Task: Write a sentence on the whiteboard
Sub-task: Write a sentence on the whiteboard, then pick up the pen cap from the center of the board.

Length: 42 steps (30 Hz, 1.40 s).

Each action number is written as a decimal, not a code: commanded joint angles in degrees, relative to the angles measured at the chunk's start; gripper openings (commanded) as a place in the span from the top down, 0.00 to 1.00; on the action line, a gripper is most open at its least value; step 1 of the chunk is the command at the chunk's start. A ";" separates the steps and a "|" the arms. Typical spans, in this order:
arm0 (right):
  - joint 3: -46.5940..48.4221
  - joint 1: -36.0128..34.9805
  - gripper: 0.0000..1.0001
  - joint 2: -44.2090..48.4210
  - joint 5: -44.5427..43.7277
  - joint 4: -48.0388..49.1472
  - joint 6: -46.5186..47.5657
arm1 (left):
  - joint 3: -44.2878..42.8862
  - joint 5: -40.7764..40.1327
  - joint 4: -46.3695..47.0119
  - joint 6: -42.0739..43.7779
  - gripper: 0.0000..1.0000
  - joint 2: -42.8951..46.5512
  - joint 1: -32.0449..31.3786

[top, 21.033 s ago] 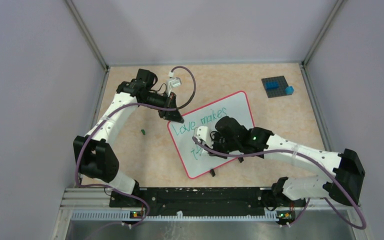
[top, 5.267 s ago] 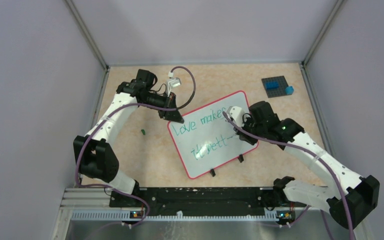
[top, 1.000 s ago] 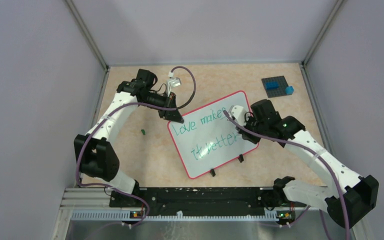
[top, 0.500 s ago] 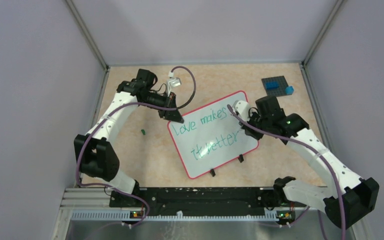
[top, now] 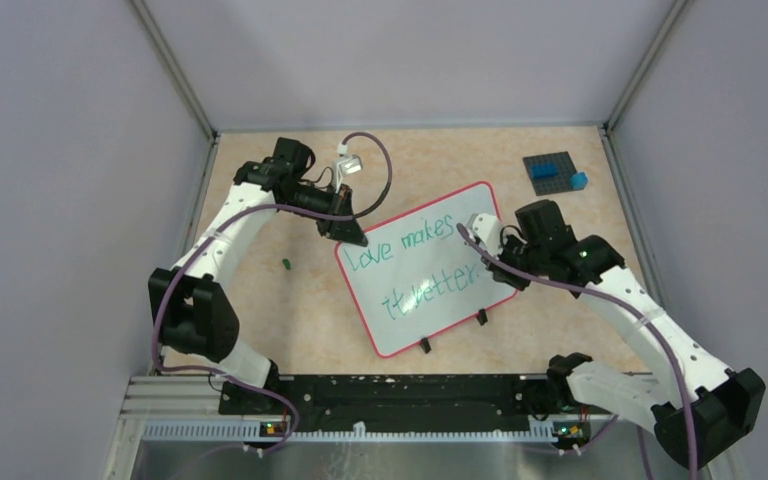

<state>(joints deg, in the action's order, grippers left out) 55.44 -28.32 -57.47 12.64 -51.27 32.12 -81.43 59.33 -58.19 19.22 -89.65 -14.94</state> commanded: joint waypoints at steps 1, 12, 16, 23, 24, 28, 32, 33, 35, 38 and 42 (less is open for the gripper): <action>-1.29 0.37 1.00 -1.23 -1.51 3.03 1.31 | -1.03 -0.03 -0.41 1.44 1.00 -1.28 -0.53; -3.67 0.37 1.00 -3.09 -5.60 5.14 1.72 | -0.31 -0.36 0.12 1.50 1.00 -1.53 -0.53; -1.67 0.37 1.00 -2.56 -3.51 3.11 1.54 | -0.64 -0.26 0.18 1.28 1.00 -1.75 -0.53; 6.30 0.41 1.00 -0.38 5.63 -1.74 0.79 | -1.41 -1.48 0.46 0.29 0.90 -1.40 -0.62; 7.29 0.37 1.00 -0.26 6.71 -2.17 0.50 | -1.64 -1.55 0.57 0.09 0.84 -1.22 -0.62; 10.59 0.37 1.00 0.17 10.80 -2.65 -1.59 | -3.52 -2.34 0.69 -0.29 0.59 -0.42 -0.55; 12.19 0.37 1.00 0.68 14.48 -0.19 -4.95 | -8.23 -5.54 -0.56 -0.07 0.35 0.54 0.20; 12.13 0.37 1.00 0.95 15.42 0.58 -5.67 | -9.86 -7.64 -1.23 -0.13 0.30 0.72 1.00; 12.09 0.37 1.00 1.32 17.30 2.05 -7.14 | -13.88 -10.50 -2.64 -0.52 0.22 1.15 3.50; 11.99 0.38 1.00 1.68 19.71 4.46 -10.00 | -18.84 -10.84 -3.84 0.41 0.12 2.62 9.52; 11.56 0.45 1.00 2.09 21.15 7.01 -13.31 | -21.20 -17.45 -7.19 4.70 0.10 3.58 14.45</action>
<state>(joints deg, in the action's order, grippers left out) 65.32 -28.32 -57.08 29.63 -49.32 23.53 -99.55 48.34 -61.10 19.53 -89.38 -4.40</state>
